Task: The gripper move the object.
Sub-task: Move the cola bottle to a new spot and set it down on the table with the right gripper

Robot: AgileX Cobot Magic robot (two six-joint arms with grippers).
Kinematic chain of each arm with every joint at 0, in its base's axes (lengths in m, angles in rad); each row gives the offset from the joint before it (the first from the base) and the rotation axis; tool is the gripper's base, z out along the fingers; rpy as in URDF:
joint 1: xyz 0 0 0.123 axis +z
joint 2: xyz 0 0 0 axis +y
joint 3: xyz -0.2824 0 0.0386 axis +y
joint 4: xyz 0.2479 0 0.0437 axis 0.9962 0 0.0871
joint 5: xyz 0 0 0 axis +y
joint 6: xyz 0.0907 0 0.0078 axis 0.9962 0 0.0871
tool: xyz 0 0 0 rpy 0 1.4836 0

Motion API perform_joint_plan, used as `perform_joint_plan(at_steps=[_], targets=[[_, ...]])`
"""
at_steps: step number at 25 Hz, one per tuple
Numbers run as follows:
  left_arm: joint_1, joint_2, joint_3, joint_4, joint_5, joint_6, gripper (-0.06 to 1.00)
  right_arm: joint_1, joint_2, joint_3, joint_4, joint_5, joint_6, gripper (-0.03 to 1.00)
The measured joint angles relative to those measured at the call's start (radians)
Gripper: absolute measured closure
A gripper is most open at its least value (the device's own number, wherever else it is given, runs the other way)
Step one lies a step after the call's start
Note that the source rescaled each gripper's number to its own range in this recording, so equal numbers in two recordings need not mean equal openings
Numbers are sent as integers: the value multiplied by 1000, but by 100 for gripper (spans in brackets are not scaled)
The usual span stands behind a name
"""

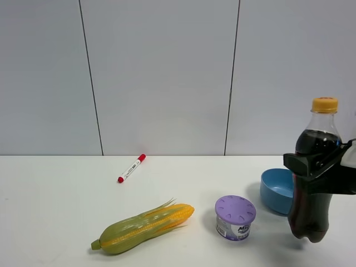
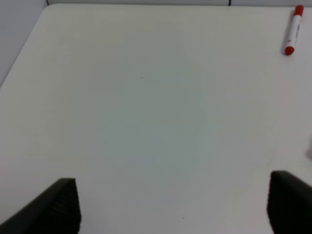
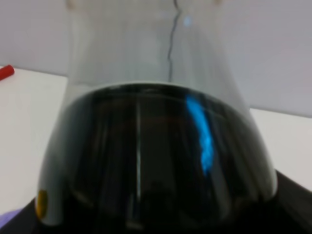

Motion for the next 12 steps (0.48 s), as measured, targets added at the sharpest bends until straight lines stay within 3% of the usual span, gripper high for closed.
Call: perform_joint_plan(at_steps=[12], targets=[[0,0,0,0,0,0,-6,0,1,0,0,50,0,97]])
